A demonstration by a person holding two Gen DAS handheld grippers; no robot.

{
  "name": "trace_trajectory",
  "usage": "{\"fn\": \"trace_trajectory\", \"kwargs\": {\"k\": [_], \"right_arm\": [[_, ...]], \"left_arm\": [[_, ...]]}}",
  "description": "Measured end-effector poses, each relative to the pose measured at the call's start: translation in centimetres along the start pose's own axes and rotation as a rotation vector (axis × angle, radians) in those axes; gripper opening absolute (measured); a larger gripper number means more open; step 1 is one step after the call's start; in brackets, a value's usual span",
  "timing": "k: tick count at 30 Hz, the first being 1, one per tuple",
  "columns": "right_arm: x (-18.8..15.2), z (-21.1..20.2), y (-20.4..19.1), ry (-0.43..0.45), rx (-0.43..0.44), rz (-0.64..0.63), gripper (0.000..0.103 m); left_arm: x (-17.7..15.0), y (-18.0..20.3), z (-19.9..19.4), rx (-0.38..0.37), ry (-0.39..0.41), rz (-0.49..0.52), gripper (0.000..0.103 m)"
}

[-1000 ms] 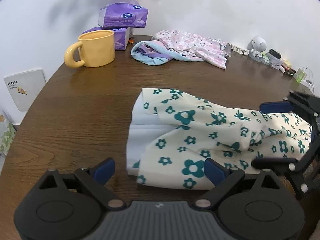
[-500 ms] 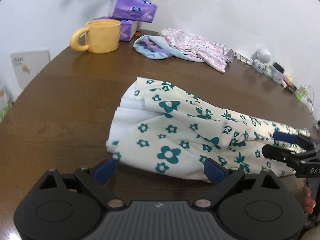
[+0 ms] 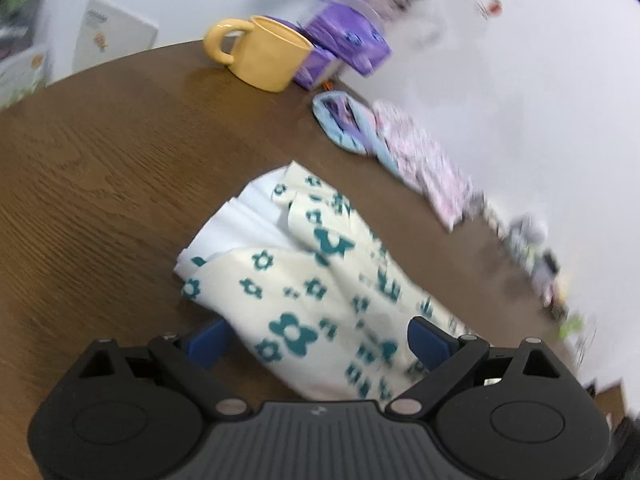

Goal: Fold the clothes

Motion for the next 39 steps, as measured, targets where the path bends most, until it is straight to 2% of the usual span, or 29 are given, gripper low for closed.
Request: {"fn": "trace_trajectory", "kwargs": {"k": [5, 8, 14, 16, 20, 21, 22, 24, 27, 31, 36, 39], "right_arm": [[-0.2, -0.2, 2.4, -0.002, -0.010, 0.058, 0.103], [-0.7, 0.1, 3.6, -0.021, -0.013, 0.103, 0.102], [-1.3, 0.2, 3.2, -0.024, -0.033, 0.049, 0.102], [-1.4, 0.2, 3.0, -0.024, -0.039, 0.029, 0.102], [-1.5, 0.2, 2.9, -0.019, -0.042, 0.014, 0.102], [-1.5, 0.2, 2.9, -0.018, -0.042, 0.010, 0.102], [-1.6, 0.2, 2.9, -0.017, -0.041, 0.007, 0.102], [-1.6, 0.2, 2.8, -0.016, -0.040, 0.001, 0.102], [-1.6, 0.1, 2.8, -0.015, -0.036, -0.001, 0.102], [-1.5, 0.0, 2.8, -0.014, -0.031, 0.005, 0.102], [-0.9, -1.0, 3.9, 0.004, -0.023, 0.045, 0.102], [-0.4, -1.9, 5.3, 0.028, -0.056, 0.055, 0.103]], "left_arm": [[1.4, -0.5, 1.1, -0.002, 0.094, -0.145, 0.095], [2.1, -0.8, 1.6, 0.017, 0.147, -0.192, 0.095], [2.5, -0.2, 2.6, 0.094, 0.183, -0.097, 0.091], [2.5, 0.0, 2.9, 0.106, 0.188, -0.083, 0.078], [2.4, 0.1, 3.1, 0.124, 0.190, -0.062, 0.072], [2.3, 0.2, 3.2, 0.130, 0.190, -0.053, 0.066], [2.3, 0.2, 3.3, 0.136, 0.187, -0.044, 0.053], [2.1, 0.0, 3.5, 0.147, 0.180, -0.037, 0.038], [2.0, -0.1, 3.6, 0.155, 0.169, -0.026, 0.025], [1.9, 0.5, 3.3, 0.169, 0.188, 0.032, 0.016], [1.9, 2.1, 2.4, 0.168, 0.245, 0.137, 0.013], [1.9, 2.8, 1.8, 0.164, 0.276, 0.187, 0.013]]}}
Point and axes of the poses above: each gripper's, at about its wrist camera, not at the fingertips, and z roughly the way its jaws point, y to its right, x to its top, the point moved 9 cm from there along z, roughly the way its jaws point, and after that the axes turned 10 degrees about y, right-handed, at the moved point
